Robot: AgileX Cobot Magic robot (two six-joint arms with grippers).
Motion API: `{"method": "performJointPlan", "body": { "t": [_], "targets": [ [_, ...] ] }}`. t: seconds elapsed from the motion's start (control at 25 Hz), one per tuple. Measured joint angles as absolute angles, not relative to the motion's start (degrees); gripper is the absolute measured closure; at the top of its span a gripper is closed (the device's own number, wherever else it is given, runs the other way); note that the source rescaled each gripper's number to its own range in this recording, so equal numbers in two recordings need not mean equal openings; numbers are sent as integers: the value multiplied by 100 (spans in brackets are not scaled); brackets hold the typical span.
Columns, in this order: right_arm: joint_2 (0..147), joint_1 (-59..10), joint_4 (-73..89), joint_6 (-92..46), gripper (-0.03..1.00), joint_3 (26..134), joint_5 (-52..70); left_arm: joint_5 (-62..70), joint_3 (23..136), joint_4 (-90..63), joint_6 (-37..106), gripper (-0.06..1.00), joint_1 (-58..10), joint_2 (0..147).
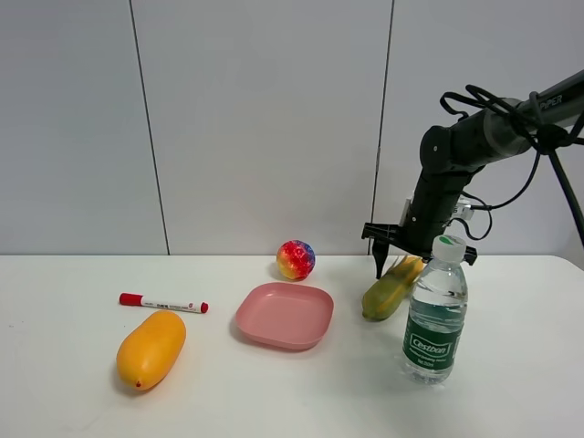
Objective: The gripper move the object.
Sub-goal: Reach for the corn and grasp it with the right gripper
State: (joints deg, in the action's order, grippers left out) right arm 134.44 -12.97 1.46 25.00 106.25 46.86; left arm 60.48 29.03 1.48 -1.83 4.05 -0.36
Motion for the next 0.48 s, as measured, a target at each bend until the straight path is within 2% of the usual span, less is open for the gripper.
{"method": "performJointPlan", "body": {
  "t": [0.16,0.24,0.48],
  "targets": [
    [13444,-1297,146,2500,44,10625,4686,6048,2903,148,-183,-6,405,-36],
    [13444,-1297,146,2500,48,10625,4686,6048,2903,148,-183,-6,405,-36],
    [13444,-1297,146,2502,86,10625,4686,6048,2903,148,-183,-6,405,-36]
  ]
}}
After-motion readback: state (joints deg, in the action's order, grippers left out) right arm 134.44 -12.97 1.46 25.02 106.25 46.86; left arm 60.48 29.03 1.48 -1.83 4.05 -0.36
